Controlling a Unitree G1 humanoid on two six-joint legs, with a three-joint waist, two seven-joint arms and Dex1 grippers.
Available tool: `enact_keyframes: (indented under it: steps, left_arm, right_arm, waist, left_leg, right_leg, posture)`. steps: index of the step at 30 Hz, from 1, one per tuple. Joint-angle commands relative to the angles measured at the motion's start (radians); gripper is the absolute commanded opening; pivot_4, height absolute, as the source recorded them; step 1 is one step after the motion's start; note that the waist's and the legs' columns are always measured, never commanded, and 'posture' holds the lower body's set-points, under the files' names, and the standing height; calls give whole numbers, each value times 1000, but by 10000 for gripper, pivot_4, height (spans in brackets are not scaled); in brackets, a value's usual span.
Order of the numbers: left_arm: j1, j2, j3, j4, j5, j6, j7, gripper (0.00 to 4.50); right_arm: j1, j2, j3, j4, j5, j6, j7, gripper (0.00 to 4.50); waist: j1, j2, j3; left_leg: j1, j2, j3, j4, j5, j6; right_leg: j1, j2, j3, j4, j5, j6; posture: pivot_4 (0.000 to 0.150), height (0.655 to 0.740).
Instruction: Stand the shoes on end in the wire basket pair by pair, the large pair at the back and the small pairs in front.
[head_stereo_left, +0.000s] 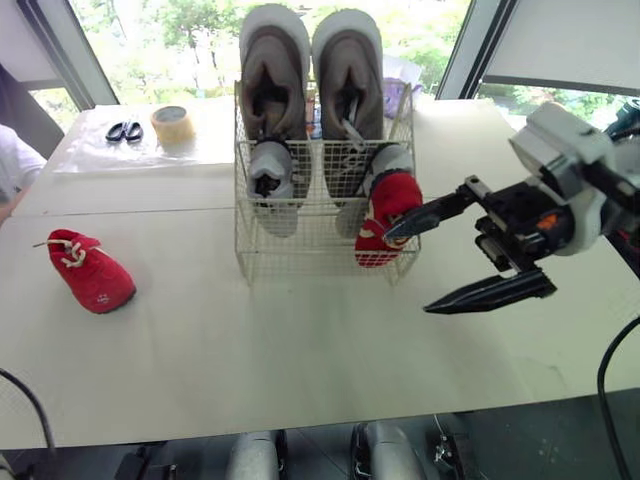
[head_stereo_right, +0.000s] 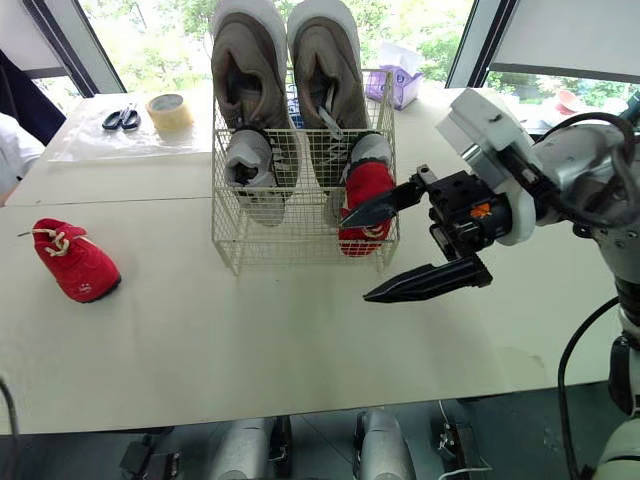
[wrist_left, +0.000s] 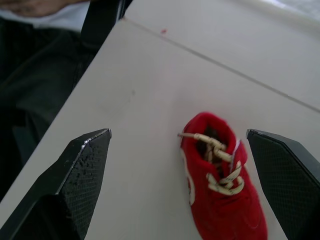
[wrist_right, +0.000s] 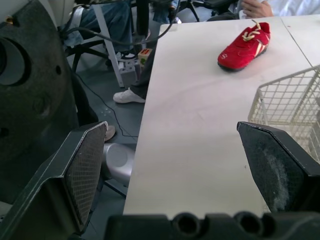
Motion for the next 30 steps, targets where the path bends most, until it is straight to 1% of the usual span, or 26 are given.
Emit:
enact_keyframes:
  steps: [1,4,6,8,9,12,17,20,22,23,24,26,27,28,30]
  left_arm:
    - [52,-6,96,15,29,9,19,44658]
    - [107,-60,166,24,36,9,27,44658]
    - [92,-125,185,55,75,-12,35,44658]
    - [64,-163,195,94,104,-28,34,44658]
    - [52,-174,188,126,119,-47,30,44658]
    - [13,-216,113,268,156,-162,-39,44658]
    - [-65,-247,7,430,235,-295,-117,44658]
    - [-88,-258,-44,476,269,-321,-167,37636]
    - [-99,-266,-58,497,284,-333,-183,27294]
    - [-105,-271,-62,502,289,-336,-189,24008]
    - [-111,-273,-62,503,292,-335,-192,19280]
    - [-127,-271,-59,500,298,-335,-193,8802]
    - [-138,-265,-56,494,302,-334,-190,5622]
    - [-149,-259,-55,484,309,-337,-187,857]
    - [-168,-249,-51,453,315,-338,-184,857]
  right_arm:
    - [-11,4,-27,-16,-7,-3,10,45000]
    - [-12,6,-37,-23,-4,14,-1,45000]
    - [-9,-1,-39,-44,5,35,-12,45000]
    - [-4,-14,-40,-62,1,44,-7,45000]
    - [-5,-22,-45,-68,5,53,-2,45000]
    - [-19,-39,-65,-77,22,81,-1,45000]
    - [3,-52,-87,-101,25,103,-27,45000]
    - [11,-58,-110,-116,48,128,-49,45000]
    - [19,-62,-120,-126,57,142,-66,45000]
    - [25,-64,-126,-130,60,147,-75,45000]
    - [32,-67,-132,-135,65,151,-81,45000]
    - [42,-68,-141,-141,71,156,-91,45000]
    - [47,-68,-143,-142,71,155,-93,45000]
    - [51,-68,-142,-141,66,152,-94,45000]
    - [57,-67,-135,-135,53,143,-92,45000]
  waist:
    - [-1,-1,0]
    - [1,-1,0]
    - [6,-2,0]
    - [9,-3,0]
    - [8,-4,-1]
    - [3,-6,-2]
    - [7,-6,-2]
    - [8,-5,-2]
    - [7,-5,-3]
    - [6,-4,-3]
    - [6,-4,-3]
    - [4,-3,-4]
    - [4,-3,-4]
    - [5,-3,-4]
    - [5,-4,-3]
  left_leg:
    - [0,0,0,0,0,0]
    - [0,0,0,2,0,-1]
    - [0,0,-1,4,0,-1]
    - [-1,0,-2,8,0,0]
    - [-1,0,-2,9,-1,1]
    - [-1,0,-2,11,-1,1]
    - [-1,0,-2,12,-1,1]
    - [-1,0,-2,12,-1,1]
    - [-1,0,-2,12,-1,1]
    - [-1,0,-2,12,-1,1]
    - [0,0,-2,12,-1,1]
    - [0,0,-2,12,-1,1]
    - [0,0,-2,12,-1,1]
    - [0,0,-2,12,-1,1]
    - [0,0,-2,12,-1,1]
  right_leg:
    - [-1,0,0,1,0,0]
    - [-1,0,0,3,0,0]
    - [0,0,0,5,0,0]
    - [1,-1,0,7,0,0]
    - [1,-1,-1,8,0,0]
    - [1,-1,-1,9,0,0]
    - [1,-2,-1,10,0,0]
    - [1,-2,-1,10,0,0]
    - [1,-2,-1,11,0,0]
    - [1,-2,-1,11,0,0]
    - [2,-2,-1,11,0,0]
    - [2,-2,-1,12,0,0]
    - [2,-2,-1,12,0,0]
    - [2,-2,-1,12,0,0]
    - [1,-2,-1,12,0,0]
  posture:
    - [1500,6797]
    - [1500,6797]
    - [1500,6797]
    - [1500,6797]
    - [1500,6797]
    - [1500,6797]
    - [1500,6797]
    - [1500,6797]
    - [1500,6797]
    - [1500,6797]
    - [1500,6797]
    - [1500,6797]
    - [1500,6797]
    - [1500,6797]
    - [1500,6797]
